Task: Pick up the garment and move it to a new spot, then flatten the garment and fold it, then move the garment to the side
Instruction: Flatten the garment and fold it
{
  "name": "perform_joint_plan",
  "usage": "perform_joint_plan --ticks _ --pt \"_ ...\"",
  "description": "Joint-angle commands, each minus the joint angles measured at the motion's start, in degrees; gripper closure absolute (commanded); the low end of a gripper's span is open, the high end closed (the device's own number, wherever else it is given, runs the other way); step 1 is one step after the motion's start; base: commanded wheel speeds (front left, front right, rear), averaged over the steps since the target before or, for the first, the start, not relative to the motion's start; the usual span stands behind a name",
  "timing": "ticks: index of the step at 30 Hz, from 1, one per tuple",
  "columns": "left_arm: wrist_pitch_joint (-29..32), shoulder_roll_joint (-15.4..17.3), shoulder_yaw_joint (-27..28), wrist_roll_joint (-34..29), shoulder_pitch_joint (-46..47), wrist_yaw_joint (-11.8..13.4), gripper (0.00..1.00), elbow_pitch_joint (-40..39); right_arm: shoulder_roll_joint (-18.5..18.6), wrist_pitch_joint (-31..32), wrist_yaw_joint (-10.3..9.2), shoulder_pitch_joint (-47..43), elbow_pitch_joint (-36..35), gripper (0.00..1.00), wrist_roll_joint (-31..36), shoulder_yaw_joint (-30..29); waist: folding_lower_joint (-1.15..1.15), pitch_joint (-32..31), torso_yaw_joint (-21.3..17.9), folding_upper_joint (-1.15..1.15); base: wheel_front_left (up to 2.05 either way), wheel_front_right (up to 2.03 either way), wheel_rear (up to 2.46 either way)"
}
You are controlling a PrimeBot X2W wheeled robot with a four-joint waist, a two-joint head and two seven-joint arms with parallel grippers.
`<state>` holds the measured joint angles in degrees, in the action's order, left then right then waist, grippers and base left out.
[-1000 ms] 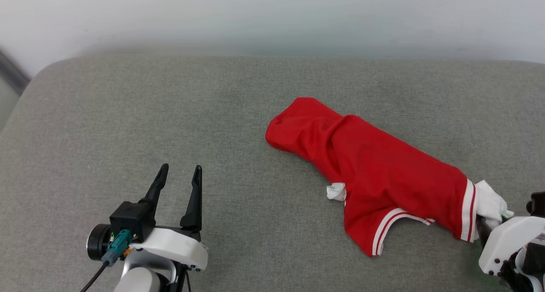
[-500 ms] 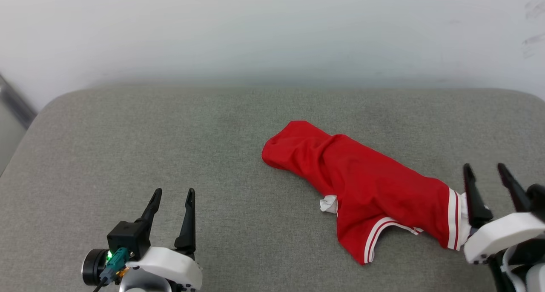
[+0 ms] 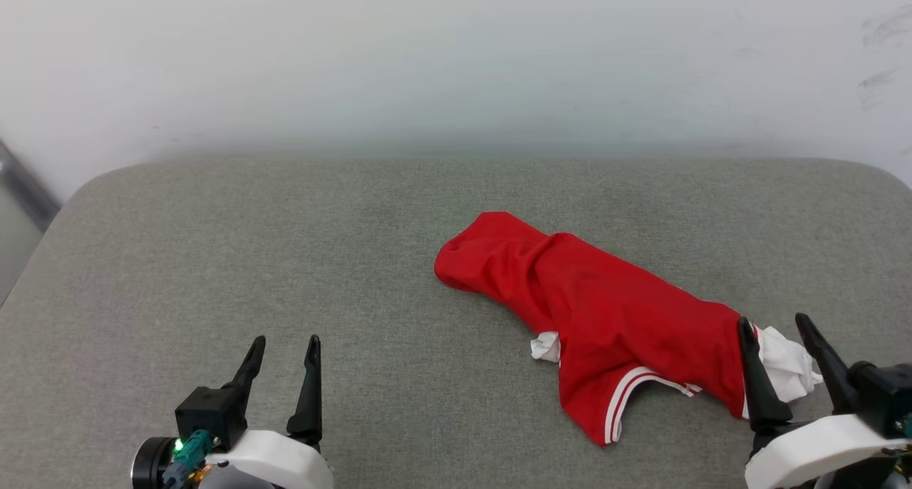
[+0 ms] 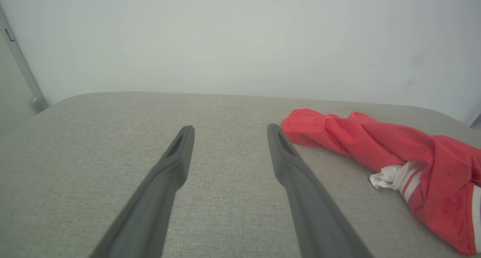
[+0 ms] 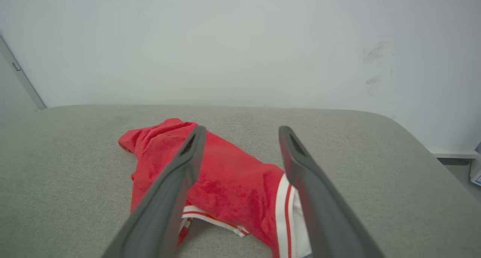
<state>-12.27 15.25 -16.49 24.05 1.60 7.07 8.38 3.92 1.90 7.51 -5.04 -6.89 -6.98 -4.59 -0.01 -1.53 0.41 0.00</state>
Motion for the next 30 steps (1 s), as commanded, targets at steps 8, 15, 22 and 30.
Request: perform_joint_plan --ticks 8,15,22,30 --pt "0.36 0.36 -0.38 0.14 0.97 0.5 0.0 -1.38 3.13 16.52 -0.04 3.11 0.07 0.0 -4.27 5.86 0.01 1.24 -0.12 0.0 0.0 0.0 0.0" --pt "0.12 0.25 -0.93 -0.14 2.5 0.02 0.0 -1.69 10.41 33.08 -0.03 9.07 1.31 0.0 -9.47 15.99 0.01 3.6 1.22 0.0 0.0 0.0 0.0" --pt "-0.61 -0.74 -1.91 -0.49 5.82 -0.92 0.0 -1.29 14.26 40.29 -0.04 15.75 6.64 0.0 -14.31 27.66 0.01 8.19 3.68 0.0 0.0 0.0 0.0" --pt "-1.72 -2.14 -2.66 -0.58 9.19 -1.96 0.0 0.44 14.21 39.95 -0.06 21.58 18.4 0.0 -14.17 31.68 0.01 12.43 5.56 0.0 0.0 0.0 0.0"
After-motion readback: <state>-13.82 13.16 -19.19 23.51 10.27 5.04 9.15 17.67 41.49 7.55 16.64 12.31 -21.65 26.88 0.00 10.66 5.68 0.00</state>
